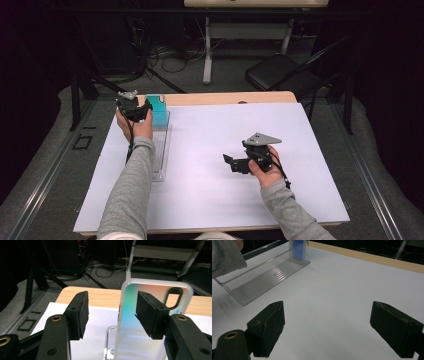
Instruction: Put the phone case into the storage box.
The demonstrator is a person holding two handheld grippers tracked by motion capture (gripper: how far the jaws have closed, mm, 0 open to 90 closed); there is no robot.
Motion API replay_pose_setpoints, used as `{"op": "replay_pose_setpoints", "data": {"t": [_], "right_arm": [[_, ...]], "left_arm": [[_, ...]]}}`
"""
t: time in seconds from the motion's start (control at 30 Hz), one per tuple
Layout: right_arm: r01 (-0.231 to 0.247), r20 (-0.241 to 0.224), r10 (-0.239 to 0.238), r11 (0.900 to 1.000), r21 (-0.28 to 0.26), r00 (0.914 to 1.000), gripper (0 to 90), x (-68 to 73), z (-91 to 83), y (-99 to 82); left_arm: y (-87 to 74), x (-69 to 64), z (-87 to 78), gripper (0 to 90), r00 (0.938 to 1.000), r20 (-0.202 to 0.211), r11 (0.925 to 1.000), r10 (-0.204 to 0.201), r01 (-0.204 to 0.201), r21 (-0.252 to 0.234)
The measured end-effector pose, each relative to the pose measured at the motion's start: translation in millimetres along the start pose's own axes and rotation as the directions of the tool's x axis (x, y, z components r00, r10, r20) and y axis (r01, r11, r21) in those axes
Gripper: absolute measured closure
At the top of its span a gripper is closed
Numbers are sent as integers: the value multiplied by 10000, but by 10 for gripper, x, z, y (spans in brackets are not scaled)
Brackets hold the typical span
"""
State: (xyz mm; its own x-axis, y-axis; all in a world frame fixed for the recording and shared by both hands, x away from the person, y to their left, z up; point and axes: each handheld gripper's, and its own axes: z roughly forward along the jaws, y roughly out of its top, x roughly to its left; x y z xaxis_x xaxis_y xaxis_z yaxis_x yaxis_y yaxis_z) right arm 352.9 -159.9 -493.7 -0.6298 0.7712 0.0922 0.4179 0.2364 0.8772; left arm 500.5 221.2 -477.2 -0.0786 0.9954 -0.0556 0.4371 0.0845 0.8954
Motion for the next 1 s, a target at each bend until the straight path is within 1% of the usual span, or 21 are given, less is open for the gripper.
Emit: {"op": "replay_pose_setpoints", "data": {"t": [0.17, 0.3, 0.43, 0.63, 0.73, 0.8, 0.87, 0.93, 1.0], "right_arm": [[21, -4, -21, 10000, 6, 10000, 122, 5, 1, 2], [25, -10, -25, 10000, 26, 10000, 124, 6, 7, 2], [18, 4, -18, 10000, 11, 10000, 130, 10, 19, -1], [24, 17, -24, 10000, 17, 10000, 135, 5, 20, -1], [51, 14, -51, 10000, 16, 10000, 135, 8, 22, -2], [61, 21, -61, 10000, 14, 10000, 135, 10, 23, -2], [51, 23, -51, 10000, 13, 10000, 135, 6, 21, -2], [76, 44, -76, 10000, 28, 10000, 135, -4, 12, 2], [63, 50, -63, 10000, 14, 10000, 135, -9, 10, 3]], "left_arm": [[46, 14, -78, 436, 9999, 152, 9999, 75, -73, -125], [87, 42, -139, 435, 9996, 284, 9996, -7, 15, -290], [104, 75, -158, 433, 9993, 375, 9998, 20, -13, -187], [106, 104, -160, 433, 9987, 464, 9995, 212, -223, 245], [110, 110, -173, 431, 9989, 423, 9993, 220, -232, 289], [115, 115, -186, 431, 9985, 519, 9994, 196, -211, 290], [121, 119, -204, 431, 9985, 522, 9995, 169, -183, 270], [131, 127, -227, 429, 9975, 705, 9997, 40, -59, 257], [143, 129, -253, 424, 9968, 791, 9996, 121, -140, 236]]}}
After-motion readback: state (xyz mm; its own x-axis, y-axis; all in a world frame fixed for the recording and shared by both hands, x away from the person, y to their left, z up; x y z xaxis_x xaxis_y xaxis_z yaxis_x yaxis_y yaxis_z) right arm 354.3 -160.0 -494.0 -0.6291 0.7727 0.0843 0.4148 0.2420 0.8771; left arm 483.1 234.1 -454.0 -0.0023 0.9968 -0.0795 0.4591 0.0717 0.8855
